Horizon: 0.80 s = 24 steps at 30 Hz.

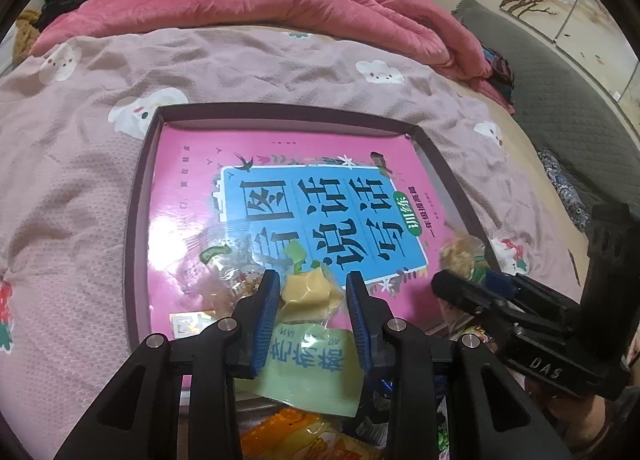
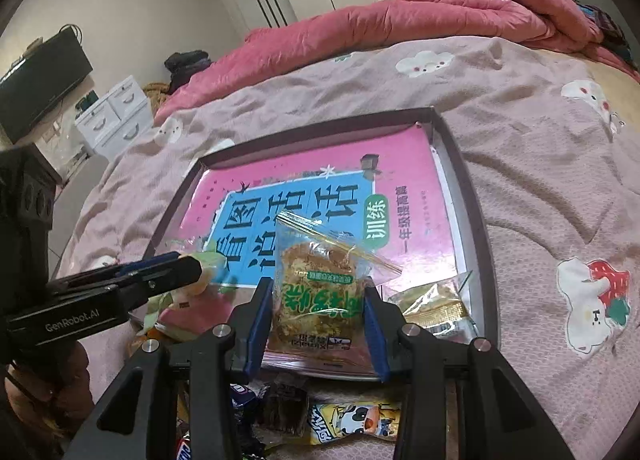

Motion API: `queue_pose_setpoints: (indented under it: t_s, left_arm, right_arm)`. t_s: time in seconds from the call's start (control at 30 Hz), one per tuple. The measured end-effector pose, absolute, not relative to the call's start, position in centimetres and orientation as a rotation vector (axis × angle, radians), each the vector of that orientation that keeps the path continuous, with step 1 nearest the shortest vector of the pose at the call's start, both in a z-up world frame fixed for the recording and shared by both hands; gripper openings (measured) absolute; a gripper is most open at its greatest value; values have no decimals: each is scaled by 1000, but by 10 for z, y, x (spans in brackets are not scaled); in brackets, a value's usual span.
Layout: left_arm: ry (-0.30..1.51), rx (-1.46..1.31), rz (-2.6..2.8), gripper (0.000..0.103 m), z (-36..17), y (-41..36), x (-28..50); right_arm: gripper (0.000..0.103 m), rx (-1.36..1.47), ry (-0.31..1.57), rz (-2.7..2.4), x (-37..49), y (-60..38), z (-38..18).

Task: Organize snacks
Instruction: 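Carry green packet over tray with left tool while right tool carries clear bag, then lower green packet into tray and open left tool while right tool releases clear bag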

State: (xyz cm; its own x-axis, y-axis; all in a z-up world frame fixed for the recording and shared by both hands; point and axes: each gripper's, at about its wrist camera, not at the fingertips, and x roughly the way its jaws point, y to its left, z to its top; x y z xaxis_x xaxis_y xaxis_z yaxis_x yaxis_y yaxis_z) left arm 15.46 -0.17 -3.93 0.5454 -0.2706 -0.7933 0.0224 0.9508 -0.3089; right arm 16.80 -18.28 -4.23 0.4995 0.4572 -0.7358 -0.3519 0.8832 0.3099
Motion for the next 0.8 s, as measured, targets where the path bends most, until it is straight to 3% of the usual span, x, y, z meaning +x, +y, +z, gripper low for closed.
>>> queue_pose_setpoints:
  t_s: [0.8]
  left_arm:
    - [1013,-258,-166,33,-60,-7,170]
  right_arm:
    - [43,35,915,434,168,-178,-46]
